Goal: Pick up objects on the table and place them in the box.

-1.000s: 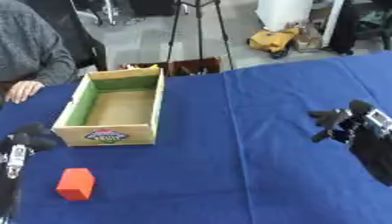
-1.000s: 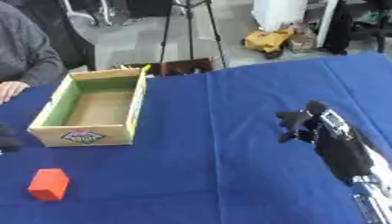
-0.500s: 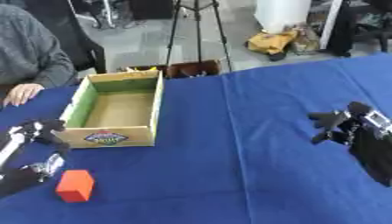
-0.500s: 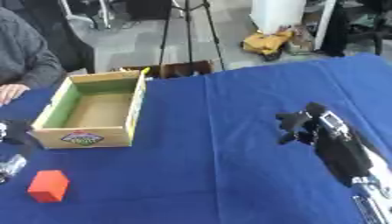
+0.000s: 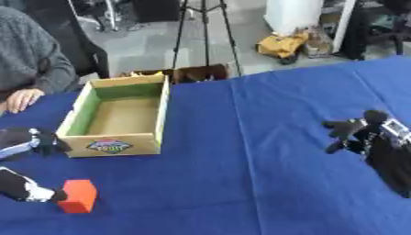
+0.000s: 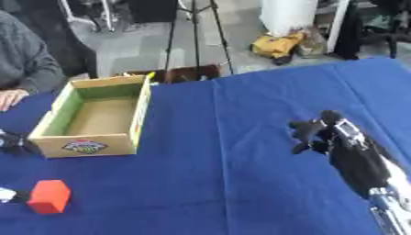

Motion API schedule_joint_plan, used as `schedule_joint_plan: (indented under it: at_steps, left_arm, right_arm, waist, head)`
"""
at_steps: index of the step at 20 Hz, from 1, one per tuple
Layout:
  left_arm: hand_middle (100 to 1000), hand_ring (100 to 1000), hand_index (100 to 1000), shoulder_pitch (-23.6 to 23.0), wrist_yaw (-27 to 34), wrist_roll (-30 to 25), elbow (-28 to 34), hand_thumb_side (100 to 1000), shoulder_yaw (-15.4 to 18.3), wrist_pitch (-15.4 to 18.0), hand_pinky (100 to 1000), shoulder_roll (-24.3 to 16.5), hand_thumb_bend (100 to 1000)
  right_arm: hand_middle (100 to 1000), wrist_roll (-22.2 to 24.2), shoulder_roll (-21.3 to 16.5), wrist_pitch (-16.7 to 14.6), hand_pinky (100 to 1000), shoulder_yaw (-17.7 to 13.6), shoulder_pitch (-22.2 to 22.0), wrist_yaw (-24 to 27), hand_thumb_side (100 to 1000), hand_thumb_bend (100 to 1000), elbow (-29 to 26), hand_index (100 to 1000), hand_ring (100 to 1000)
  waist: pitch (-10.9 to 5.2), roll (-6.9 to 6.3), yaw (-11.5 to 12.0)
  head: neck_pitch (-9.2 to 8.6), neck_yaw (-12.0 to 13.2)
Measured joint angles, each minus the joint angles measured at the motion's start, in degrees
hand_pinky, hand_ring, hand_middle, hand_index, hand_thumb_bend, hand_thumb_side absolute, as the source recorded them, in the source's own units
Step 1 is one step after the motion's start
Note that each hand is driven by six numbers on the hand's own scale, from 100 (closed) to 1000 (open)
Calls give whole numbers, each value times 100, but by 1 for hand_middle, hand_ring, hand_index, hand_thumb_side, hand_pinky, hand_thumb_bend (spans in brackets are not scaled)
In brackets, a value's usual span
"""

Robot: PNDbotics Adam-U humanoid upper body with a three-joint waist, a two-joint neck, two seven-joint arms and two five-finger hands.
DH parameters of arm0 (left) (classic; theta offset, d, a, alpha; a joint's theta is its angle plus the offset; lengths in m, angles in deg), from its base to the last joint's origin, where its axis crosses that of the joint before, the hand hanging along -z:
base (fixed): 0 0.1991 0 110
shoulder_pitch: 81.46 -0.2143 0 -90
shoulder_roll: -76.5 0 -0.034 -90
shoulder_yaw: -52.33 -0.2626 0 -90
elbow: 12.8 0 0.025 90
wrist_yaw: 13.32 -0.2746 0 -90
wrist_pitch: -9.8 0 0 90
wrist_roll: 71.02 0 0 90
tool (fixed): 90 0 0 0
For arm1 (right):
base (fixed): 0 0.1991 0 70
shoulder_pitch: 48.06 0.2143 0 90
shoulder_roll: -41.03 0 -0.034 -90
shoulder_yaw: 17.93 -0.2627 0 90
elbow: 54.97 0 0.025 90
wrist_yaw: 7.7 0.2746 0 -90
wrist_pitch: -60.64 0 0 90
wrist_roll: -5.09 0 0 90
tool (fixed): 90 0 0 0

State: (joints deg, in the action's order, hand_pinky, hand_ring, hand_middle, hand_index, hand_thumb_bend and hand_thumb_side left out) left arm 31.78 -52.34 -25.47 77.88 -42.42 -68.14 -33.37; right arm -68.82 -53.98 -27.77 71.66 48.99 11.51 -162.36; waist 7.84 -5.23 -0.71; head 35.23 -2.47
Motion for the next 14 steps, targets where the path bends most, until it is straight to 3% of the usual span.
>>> schedule_joint_plan:
  at_steps: [7, 14]
  left_arm:
    - [730, 711, 858, 121, -237, 156, -481, 511, -217, 219, 734, 37, 580]
    - [730, 713, 856, 210, -389, 129, -893, 493, -379, 406, 736, 138, 580]
  right_arm:
    - [568, 17, 0, 8, 593, 8, 0, -26, 918, 100, 0, 541, 885]
    - [569, 38, 0, 9, 594, 9, 0, -36, 918, 100, 2, 541, 886]
  waist:
    - [9, -2, -4]
    - [3, 0, -7]
  head:
    - [0, 3]
    - [0, 8]
